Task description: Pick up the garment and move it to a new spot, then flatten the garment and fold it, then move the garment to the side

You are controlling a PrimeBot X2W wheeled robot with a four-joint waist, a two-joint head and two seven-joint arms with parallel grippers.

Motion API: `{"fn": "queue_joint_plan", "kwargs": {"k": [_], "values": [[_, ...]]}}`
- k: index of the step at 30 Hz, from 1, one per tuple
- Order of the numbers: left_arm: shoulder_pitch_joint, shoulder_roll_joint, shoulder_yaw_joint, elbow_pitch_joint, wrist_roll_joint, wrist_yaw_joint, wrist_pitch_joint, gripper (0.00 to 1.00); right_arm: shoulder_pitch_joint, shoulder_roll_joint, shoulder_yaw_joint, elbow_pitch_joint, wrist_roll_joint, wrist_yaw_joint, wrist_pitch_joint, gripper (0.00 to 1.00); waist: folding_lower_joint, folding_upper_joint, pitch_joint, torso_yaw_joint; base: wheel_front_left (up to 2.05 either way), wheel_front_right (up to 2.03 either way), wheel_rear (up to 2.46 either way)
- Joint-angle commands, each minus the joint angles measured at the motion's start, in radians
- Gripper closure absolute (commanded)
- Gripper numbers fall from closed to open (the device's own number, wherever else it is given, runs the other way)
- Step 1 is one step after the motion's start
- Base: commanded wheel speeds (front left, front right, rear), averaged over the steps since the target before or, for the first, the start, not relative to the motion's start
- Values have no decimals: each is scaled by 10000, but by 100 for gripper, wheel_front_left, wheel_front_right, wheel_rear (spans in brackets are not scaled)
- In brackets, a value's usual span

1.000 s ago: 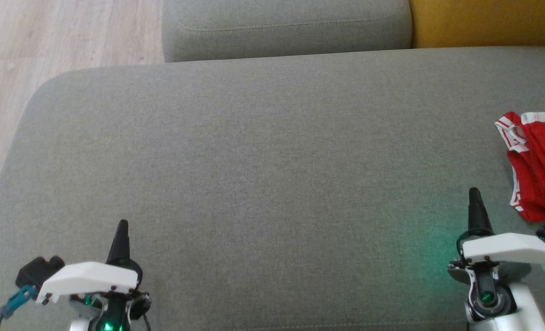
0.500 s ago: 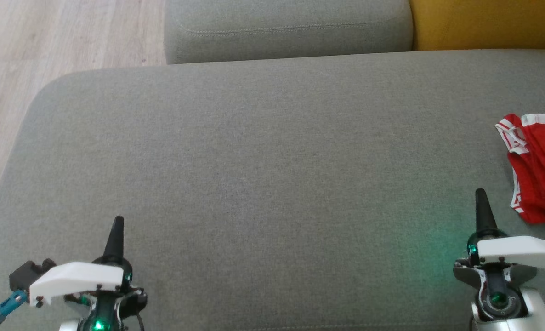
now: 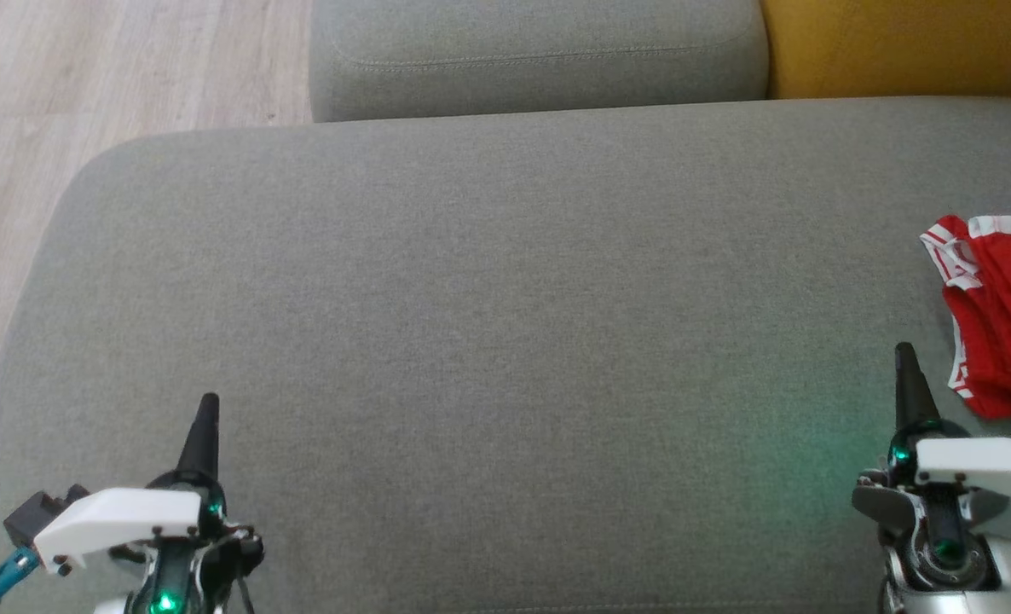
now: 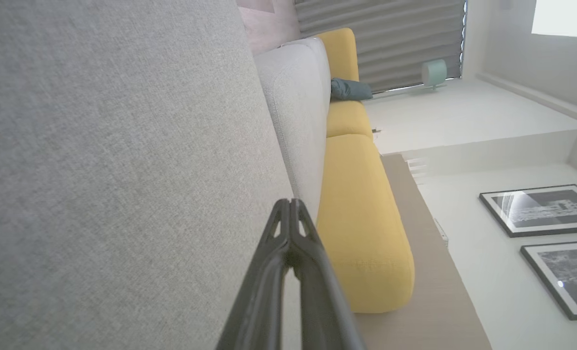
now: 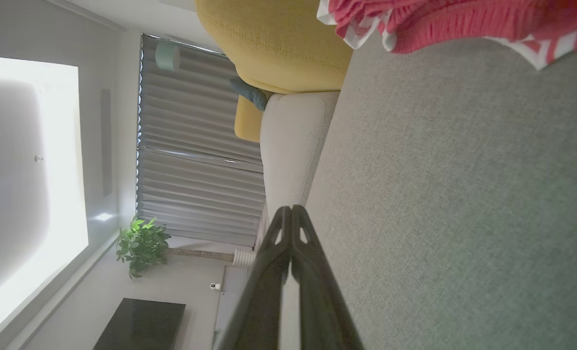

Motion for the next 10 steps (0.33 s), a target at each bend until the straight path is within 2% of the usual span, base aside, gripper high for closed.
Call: {"fn": "queue_joint_plan", "kwargs": {"k": [1,10], "values": [[-568,155,319,-417,-297,-122,102,100,-124,-43,129,-455,319,56,95,100,0,0,-6,4,0,0,0],[-591,167,497,-521,-1280,-291,366,100,-16,-42,20,-735,1374,61,353,100,0,0,-48,31,0,0,0]]}}
